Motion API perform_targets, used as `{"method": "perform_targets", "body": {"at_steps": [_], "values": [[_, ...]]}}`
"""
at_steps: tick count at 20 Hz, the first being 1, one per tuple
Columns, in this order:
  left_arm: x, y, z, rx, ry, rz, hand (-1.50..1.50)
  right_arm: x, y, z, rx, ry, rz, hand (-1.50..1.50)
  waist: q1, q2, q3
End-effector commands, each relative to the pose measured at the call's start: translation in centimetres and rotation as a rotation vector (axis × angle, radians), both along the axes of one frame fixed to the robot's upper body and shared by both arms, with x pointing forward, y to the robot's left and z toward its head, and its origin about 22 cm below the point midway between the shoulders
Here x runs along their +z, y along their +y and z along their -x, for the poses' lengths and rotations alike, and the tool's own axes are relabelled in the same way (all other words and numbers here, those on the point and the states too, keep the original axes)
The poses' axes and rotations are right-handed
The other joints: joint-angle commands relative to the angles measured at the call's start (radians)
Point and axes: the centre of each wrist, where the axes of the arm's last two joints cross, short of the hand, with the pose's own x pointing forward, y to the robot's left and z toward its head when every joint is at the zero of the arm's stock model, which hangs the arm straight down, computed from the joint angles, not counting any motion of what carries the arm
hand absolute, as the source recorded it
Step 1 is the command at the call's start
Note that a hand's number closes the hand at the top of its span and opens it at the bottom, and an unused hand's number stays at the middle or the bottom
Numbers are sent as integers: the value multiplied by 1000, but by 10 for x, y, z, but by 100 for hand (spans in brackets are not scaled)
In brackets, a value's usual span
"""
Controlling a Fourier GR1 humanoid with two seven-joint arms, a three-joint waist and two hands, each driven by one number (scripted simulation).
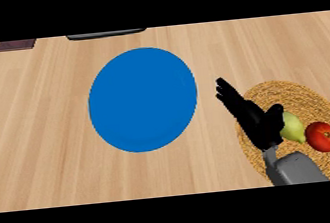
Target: Pick the lemon from the placemat and place it in the plate
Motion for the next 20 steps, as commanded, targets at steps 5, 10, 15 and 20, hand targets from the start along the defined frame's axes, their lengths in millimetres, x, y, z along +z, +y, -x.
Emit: {"method": "perform_targets", "body": {"at_steps": [5,10,15,20], "values": [[1,-42,-15,-195,-93,167,0,69,45,-5,377,-468,-77,150,16,-42,-11],[-15,-57,-10,-232,-66,264,0,45,-10,-5,98,-590,624,150,-11,-48,-14],[-14,-56,-21,-250,-84,287,0,-9,3,46,-127,-596,181,-150,0,-35,-9],[-22,-58,-27,-269,-81,259,0,-3,-34,63,-165,-721,105,-150,13,-36,-10]]}}
